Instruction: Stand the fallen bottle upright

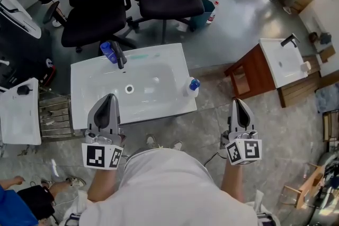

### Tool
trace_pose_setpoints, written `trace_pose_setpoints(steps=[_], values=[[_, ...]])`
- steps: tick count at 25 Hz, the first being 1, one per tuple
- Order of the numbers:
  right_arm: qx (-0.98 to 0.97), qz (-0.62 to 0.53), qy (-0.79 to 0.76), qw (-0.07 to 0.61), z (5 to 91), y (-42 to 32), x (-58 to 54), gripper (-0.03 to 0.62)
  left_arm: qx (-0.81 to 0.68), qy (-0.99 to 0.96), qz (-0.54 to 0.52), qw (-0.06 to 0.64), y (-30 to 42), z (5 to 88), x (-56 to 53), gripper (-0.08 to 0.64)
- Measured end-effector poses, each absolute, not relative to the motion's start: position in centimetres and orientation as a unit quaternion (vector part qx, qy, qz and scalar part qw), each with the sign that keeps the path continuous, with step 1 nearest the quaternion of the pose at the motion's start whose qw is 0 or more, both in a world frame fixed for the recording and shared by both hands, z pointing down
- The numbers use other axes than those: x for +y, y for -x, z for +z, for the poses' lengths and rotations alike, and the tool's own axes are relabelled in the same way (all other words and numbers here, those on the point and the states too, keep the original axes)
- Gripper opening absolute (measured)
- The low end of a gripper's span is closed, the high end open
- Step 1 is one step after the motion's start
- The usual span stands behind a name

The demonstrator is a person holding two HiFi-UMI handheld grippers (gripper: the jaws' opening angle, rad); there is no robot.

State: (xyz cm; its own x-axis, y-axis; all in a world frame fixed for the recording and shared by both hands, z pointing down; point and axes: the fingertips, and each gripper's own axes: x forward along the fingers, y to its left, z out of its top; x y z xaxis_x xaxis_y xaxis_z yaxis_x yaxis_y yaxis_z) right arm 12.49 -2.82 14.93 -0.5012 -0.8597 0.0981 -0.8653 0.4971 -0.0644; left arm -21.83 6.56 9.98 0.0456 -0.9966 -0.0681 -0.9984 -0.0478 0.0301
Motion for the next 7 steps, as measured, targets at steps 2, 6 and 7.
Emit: trace_pose_setpoints(steps=[2,6,7], values=[[-0.864,0.054,-0.499,0.027,15.02,-12.52,-2.79,0.044,0.690,0.723,0.035,0.012,21.76,10.09,6.62,0.018],[-0.865,0.056,-0.497,0.026,15.18,-12.47,-2.70,0.044,0.691,0.722,0.035,0.010,21.66,10.30,6.77,0.018],[-0.866,0.056,-0.497,0.026,15.20,-12.44,-2.68,0.045,0.691,0.722,0.035,0.009,21.64,10.35,6.80,0.018]])
